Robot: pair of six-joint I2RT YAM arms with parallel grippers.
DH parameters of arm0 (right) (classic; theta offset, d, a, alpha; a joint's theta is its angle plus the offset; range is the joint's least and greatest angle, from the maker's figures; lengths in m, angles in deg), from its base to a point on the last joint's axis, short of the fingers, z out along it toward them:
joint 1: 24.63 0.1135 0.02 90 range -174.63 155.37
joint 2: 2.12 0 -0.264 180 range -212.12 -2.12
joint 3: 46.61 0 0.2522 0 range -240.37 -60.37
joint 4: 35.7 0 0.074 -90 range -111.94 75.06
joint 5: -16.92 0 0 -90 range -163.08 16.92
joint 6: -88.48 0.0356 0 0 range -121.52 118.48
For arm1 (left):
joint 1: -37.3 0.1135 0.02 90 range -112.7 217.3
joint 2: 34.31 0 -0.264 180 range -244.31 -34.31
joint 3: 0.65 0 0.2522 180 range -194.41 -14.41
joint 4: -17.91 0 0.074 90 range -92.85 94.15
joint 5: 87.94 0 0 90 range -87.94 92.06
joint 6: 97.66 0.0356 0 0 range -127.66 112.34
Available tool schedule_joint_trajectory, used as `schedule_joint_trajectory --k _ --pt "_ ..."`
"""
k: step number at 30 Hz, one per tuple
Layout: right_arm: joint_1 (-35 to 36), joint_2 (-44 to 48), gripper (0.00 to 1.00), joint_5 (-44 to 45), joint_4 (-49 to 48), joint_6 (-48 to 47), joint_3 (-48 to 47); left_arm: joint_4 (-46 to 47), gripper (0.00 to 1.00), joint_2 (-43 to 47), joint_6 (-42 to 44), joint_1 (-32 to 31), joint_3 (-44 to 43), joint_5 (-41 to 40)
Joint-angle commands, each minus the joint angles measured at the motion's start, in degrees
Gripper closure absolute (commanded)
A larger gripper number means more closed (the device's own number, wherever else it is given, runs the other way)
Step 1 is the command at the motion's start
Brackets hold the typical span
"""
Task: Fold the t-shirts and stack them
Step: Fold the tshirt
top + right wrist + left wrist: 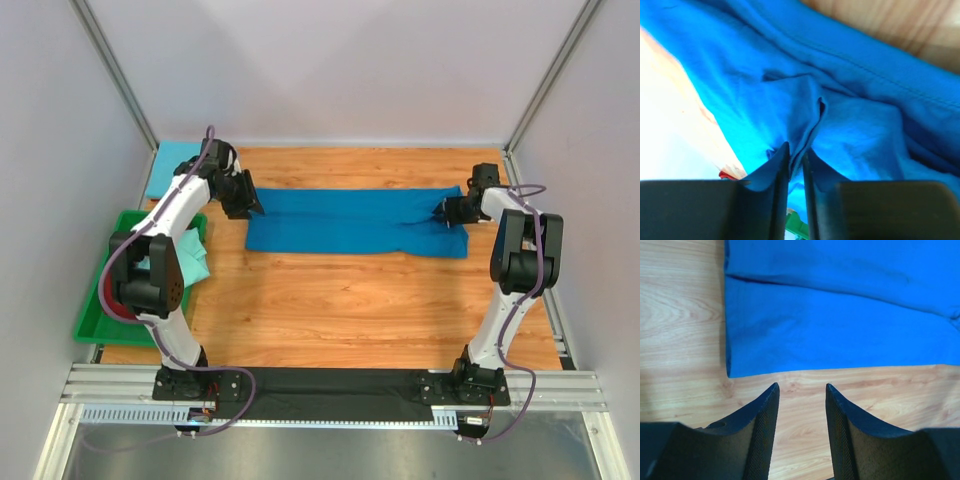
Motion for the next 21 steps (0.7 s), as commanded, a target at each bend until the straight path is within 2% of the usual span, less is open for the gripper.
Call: schedule_joint_trajectory --k 1,4,8,10,12,16,21 --pt "0.07 1.26 0.89 -0.17 1.72 -1.26 -1.64 -2.34 0.50 -1.79 -1.79 1.00 -3.81 -1.44" --pt "0.07 2.49 0.99 -0.88 1.63 -2.75 -0.06 -3.49 0.49 -4.16 -3.10 2.40 -5.83 -2.24" --pt "0.34 3.29 0.99 -0.61 1.89 -7.13 -0.84 -6.21 0.50 -9.44 -2.33 3.81 -10.75 -4.42" --pt "0.43 2.94 1.00 -0.79 3.20 -8.64 -1.90 -6.39 0.61 -12.42 -0.74 3.81 -13.82 -6.01" --pt "0.69 2.50 1.00 -1.67 3.38 -10.05 -2.60 -6.21 0.65 -14.36 0.67 3.90 -15.68 -6.81" --pt "0.95 3.29 1.00 -1.14 3.30 -11.28 -2.25 -7.35 0.64 -20.24 2.25 3.90 -20.51 -7.16" --pt "0.86 3.38 1.00 -1.40 3.56 -12.77 -2.34 -5.87 0.64 -22.54 3.66 3.81 -21.13 -7.51"
